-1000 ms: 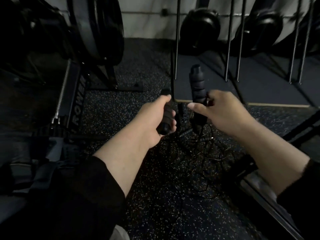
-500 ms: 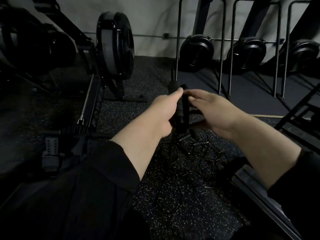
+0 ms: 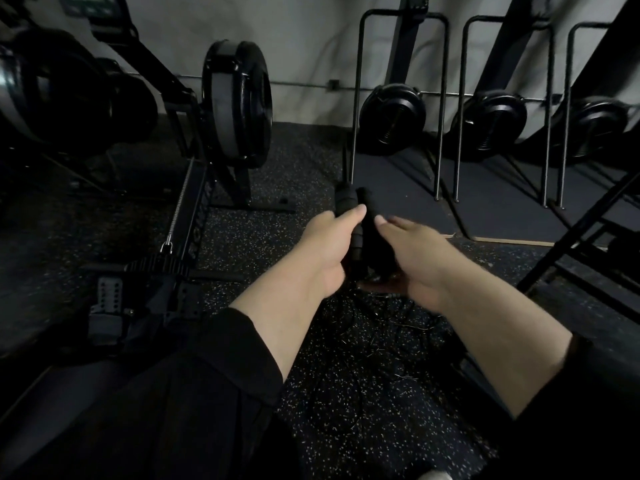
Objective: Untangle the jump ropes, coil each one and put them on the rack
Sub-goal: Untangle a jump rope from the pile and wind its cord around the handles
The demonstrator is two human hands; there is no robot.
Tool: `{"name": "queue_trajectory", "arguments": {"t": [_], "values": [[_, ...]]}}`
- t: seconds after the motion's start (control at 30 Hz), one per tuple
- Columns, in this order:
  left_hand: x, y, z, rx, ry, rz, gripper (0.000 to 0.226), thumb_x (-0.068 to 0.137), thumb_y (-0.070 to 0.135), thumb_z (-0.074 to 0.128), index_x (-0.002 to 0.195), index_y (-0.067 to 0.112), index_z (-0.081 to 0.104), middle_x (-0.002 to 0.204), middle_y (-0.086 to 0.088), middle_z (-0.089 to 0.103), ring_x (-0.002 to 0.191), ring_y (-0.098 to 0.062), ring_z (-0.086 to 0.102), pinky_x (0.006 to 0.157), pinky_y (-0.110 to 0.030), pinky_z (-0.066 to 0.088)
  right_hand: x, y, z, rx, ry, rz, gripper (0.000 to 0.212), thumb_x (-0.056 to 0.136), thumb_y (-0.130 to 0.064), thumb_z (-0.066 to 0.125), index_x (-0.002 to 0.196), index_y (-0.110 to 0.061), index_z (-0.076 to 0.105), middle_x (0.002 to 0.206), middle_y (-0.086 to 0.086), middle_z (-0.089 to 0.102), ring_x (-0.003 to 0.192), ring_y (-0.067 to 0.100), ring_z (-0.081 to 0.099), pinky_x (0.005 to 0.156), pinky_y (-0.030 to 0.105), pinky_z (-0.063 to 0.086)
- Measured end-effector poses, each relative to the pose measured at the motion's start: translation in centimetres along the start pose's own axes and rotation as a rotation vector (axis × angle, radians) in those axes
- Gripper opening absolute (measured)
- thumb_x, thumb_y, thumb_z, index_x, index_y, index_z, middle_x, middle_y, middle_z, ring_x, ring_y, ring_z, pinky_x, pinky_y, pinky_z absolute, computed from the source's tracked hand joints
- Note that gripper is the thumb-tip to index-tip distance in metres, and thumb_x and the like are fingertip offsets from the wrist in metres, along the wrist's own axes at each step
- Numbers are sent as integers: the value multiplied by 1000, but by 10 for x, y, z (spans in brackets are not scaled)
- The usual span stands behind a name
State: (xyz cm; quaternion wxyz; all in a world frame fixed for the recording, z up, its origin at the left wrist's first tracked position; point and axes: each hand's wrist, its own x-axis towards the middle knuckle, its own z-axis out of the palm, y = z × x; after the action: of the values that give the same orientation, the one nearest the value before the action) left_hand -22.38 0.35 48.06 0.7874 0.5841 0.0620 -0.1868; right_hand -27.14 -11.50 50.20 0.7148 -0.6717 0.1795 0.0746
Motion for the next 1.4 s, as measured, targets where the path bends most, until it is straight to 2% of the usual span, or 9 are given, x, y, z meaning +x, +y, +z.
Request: {"name": "queue_trajectory", "arguments": {"t": [0.37,0.63,0.73,0.8,0.9,1.0,1.1,1.17,1.4], "values": [[1,-37,17,-36,-19,-99,31,104,37,56,122,14,68,112,-14,77,103,-33,74,95,-57,57,4,41,-16,-14,1,-106,25,102,-39,61,122,-24,65,113,4,76,105,24,74,87,49,62],[13,-40,-2,337,-46,46,62,102,63,37,126,17,70,124,-3,73,117,-20,67,104,-38,48,12,42,-48,287,-203,83,30,79,-8,75,108,-5,65,89,14,69,73,21,66,57,31,57],[35,-37,-24,668,202,356,39,109,31,43,146,25,48,145,4,52,122,-5,54,103,-17,40,13,40,-63,390,-284,121,35,77,-8,72,110,-1,62,84,18,66,64,23,66,56,30,60],[53,-40,-32,807,32,470,57,107,10,46,160,20,27,158,5,34,140,-6,38,118,-20,28,14,42,-70,395,-373,139,34,79,-5,78,109,-1,62,84,19,65,61,23,65,53,29,58],[68,-42,-21,837,-139,449,44,103,-10,42,144,3,46,123,7,54,112,-3,53,90,0,40,24,52,-75,428,-582,110,57,63,-13,95,109,-2,63,87,20,64,63,22,63,50,27,53],[80,-46,2,602,-180,451,15,108,7,44,104,14,55,94,-5,53,87,-15,50,75,-10,43,38,56,-78,510,-658,51,62,64,-17,95,114,-3,61,87,16,64,63,18,61,50,24,51],[88,-61,22,532,-211,443,27,101,43,47,104,17,55,99,-9,57,92,-20,53,82,-31,44,51,52,-75,556,-562,17,56,71,-11,87,120,-1,60,86,15,64,63,16,61,52,23,51],[93,-74,30,630,-156,417,23,108,31,40,98,19,57,83,1,67,77,-10,61,72,-23,47,63,48,-75,536,-393,1,44,81,-4,75,121,-1,56,86,16,63,63,18,60,51,24,51],[104,-67,21,1432,-266,416,39,108,29,40,71,20,40,73,0,50,65,-17,45,60,-38,31,104,48,-118,-620,80,-147,13,83,-15,79,89,-16,67,71,5,67,62,19,59,58,36,47]]}}
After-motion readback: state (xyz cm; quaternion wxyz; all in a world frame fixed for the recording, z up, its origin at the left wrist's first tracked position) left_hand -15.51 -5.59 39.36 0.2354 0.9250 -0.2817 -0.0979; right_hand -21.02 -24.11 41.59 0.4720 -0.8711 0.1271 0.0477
